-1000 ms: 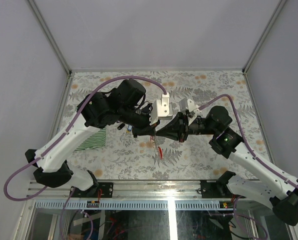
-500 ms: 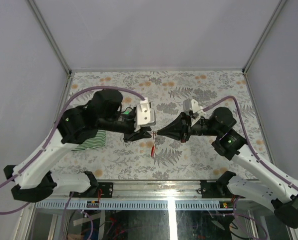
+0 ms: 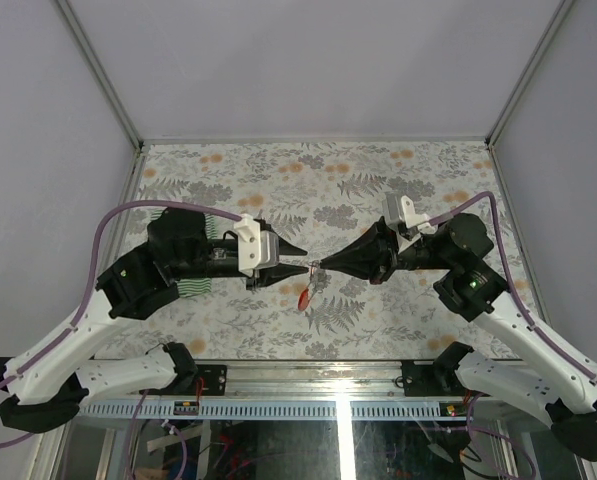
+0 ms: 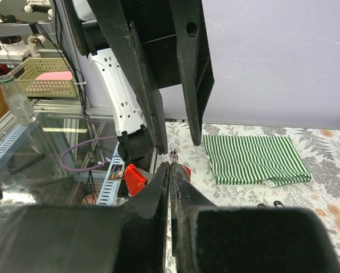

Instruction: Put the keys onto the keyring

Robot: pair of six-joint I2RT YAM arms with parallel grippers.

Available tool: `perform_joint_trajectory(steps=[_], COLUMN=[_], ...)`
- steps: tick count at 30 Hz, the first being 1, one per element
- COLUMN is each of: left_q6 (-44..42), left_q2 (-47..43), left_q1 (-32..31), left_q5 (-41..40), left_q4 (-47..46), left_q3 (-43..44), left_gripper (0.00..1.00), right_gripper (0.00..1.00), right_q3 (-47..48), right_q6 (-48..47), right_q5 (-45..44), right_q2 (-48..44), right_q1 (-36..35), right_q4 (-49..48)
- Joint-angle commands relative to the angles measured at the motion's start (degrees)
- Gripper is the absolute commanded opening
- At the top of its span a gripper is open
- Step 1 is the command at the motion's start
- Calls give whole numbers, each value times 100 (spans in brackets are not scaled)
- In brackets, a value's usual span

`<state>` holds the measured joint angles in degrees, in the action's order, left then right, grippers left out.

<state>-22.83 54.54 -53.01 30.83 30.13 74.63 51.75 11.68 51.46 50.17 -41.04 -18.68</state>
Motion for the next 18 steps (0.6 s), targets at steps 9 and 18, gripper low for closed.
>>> perform_joint_trajectory(steps=[9,18], left_q6=[172,147], left_q2=[-232,-116], left_q1=[-31,-25], left_q5=[614,853], left_q4=[-1170,-1065], left_q3=[-294,-278], left_gripper=[29,27], right_gripper=[0,0], right_q3=[370,399], right_q6=[152,186], right_q5=[329,307], right_q2=[-239,-295], right_q1=[-35,-36], right_q4=[-453,-480])
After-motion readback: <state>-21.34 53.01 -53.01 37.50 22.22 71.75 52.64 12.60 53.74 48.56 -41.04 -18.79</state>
